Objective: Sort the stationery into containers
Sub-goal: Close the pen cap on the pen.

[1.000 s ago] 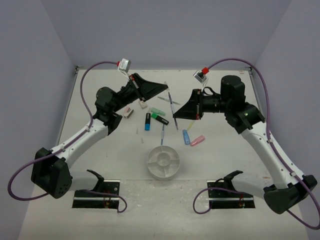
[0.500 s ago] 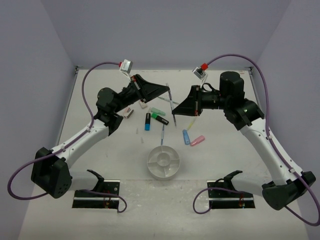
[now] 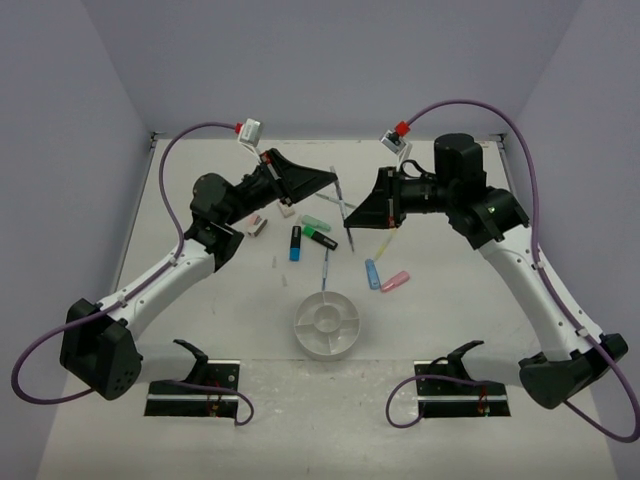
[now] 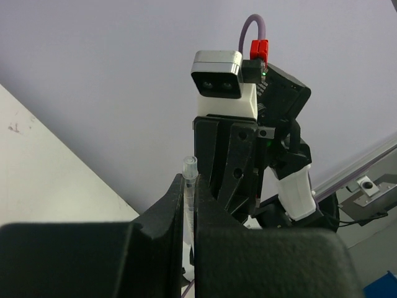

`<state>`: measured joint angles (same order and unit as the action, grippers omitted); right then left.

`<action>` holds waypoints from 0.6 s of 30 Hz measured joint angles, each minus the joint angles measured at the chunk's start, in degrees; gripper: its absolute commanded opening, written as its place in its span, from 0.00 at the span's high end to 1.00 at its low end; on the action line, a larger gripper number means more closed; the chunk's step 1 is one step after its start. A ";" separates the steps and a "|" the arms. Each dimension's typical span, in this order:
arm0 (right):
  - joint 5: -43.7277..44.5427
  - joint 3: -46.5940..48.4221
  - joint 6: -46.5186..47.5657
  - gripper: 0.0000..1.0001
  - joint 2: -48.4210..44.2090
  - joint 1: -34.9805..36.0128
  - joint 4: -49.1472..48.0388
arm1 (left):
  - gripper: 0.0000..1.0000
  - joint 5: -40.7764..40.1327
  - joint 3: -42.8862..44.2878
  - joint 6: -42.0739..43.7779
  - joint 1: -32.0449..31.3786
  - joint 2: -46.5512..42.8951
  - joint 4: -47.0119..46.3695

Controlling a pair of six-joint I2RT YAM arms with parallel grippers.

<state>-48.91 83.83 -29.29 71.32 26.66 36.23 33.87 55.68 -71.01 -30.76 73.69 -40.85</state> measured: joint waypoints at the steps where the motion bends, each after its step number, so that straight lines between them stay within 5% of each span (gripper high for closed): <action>1: -0.01 0.24 0.21 1.00 0.21 0.02 0.33 | 1.00 0.02 0.10 0.42 0.00 -0.02 0.40; 18: 2.40 3.24 5.22 1.00 1.79 0.34 5.01 | 1.00 2.24 2.02 4.14 0.33 -0.55 6.15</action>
<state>-46.50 87.07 -24.07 73.11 27.00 41.23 36.11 57.70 -66.87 -30.44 73.14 -34.69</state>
